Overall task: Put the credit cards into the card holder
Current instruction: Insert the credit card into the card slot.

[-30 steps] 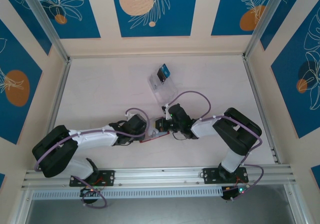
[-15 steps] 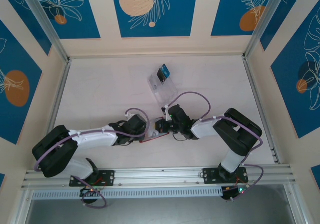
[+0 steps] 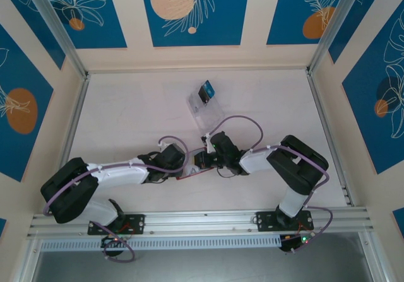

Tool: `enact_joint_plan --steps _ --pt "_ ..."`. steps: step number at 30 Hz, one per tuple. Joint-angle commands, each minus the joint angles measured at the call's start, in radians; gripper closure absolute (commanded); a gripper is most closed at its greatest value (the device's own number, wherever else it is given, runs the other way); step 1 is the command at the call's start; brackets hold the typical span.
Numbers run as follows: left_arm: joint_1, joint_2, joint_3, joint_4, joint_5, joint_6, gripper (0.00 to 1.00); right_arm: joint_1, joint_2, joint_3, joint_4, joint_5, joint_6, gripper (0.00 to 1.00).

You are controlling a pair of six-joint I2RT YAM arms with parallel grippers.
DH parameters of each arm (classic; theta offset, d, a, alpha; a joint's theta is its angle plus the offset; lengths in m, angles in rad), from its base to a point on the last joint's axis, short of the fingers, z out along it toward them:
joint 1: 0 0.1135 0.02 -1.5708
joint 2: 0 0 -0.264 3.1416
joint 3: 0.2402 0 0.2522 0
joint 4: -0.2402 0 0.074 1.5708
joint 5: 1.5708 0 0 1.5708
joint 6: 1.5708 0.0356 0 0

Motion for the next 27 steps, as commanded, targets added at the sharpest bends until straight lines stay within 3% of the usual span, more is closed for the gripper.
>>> enact_joint_plan --steps 1,11,27 --pt "-0.011 0.028 -0.006 -0.070 -0.002 0.004 0.63 0.023 0.051 0.011 -0.080 -0.026 -0.016 1.00" --pt "-0.011 0.026 -0.006 -0.064 0.004 0.005 0.63 0.029 0.084 0.026 -0.037 -0.049 0.022 1.00" --pt "-0.011 -0.001 -0.048 -0.041 0.005 -0.010 0.64 0.015 0.100 0.051 -0.085 0.024 0.088 1.00"
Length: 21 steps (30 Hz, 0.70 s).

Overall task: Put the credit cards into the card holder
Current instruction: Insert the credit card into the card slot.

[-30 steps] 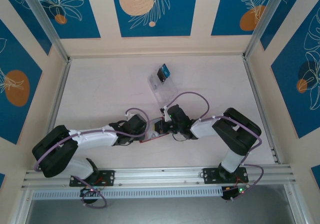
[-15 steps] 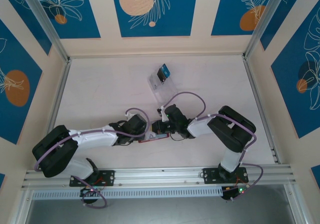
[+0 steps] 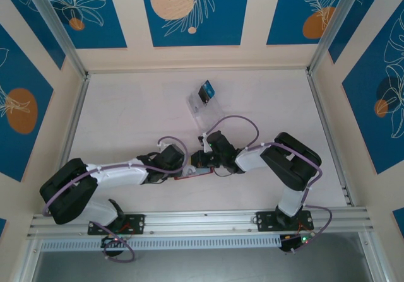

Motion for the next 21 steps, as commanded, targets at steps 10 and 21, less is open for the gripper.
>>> enact_joint_plan --steps 10,21 --pt "-0.007 -0.107 -0.003 -0.098 0.023 0.004 0.57 0.022 0.067 0.019 -0.121 0.070 0.040 1.00" --pt "0.073 -0.213 -0.022 -0.165 0.048 0.037 0.75 0.026 0.059 0.029 -0.147 0.046 0.015 1.00"
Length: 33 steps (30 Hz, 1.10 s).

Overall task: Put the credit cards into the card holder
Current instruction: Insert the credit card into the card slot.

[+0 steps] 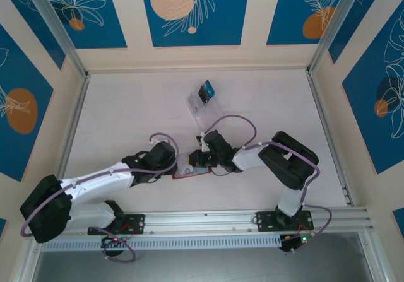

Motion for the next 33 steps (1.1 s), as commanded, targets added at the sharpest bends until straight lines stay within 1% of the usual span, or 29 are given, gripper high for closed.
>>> enact_joint_plan --steps 1,3,8,14,17,26,33 --pt "0.026 0.009 -0.016 -0.040 0.020 0.028 0.77 0.011 0.032 -0.006 -0.130 0.034 -0.026 1.00" --pt "0.030 0.035 -0.006 -0.032 0.026 0.048 0.81 0.014 0.028 -0.004 -0.136 0.035 -0.028 1.00" --pt "0.035 0.121 0.017 0.020 0.047 0.083 0.85 0.019 0.026 -0.002 -0.145 0.040 -0.030 1.00" --pt "0.037 0.209 0.013 0.071 0.065 0.092 0.91 0.022 0.014 -0.004 -0.150 0.042 -0.030 1.00" --pt "0.037 0.223 -0.004 0.089 0.069 0.081 0.94 0.022 0.014 -0.004 -0.151 0.043 -0.023 1.00" --pt "0.034 0.246 -0.056 0.148 0.095 0.053 0.97 0.031 0.019 -0.030 -0.073 0.056 0.059 1.00" --pt "0.027 0.267 -0.064 0.176 0.103 0.048 0.97 0.064 0.014 -0.030 -0.076 0.091 0.078 1.00"
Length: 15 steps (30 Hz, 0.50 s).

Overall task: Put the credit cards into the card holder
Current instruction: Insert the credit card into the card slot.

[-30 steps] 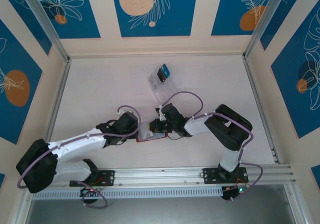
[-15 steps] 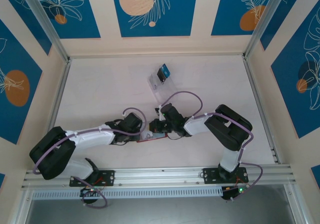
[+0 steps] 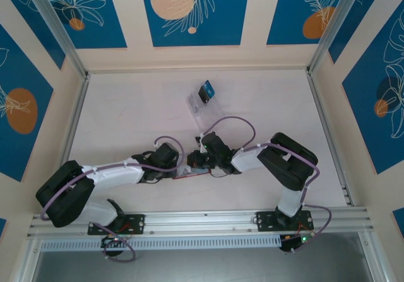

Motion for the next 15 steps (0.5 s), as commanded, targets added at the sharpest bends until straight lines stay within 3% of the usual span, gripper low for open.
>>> enact_joint_plan --steps 1,6,15 --pt "-0.003 0.075 -0.042 0.095 0.063 -0.022 0.97 0.032 0.012 -0.030 -0.093 0.045 0.007 1.00" --pt "-0.005 0.083 -0.041 0.109 0.066 -0.024 0.97 0.066 0.003 -0.016 -0.137 0.086 -0.010 1.00" --pt "-0.008 0.090 -0.047 0.119 0.067 -0.031 0.96 0.091 -0.012 0.013 -0.204 0.111 -0.046 0.88"
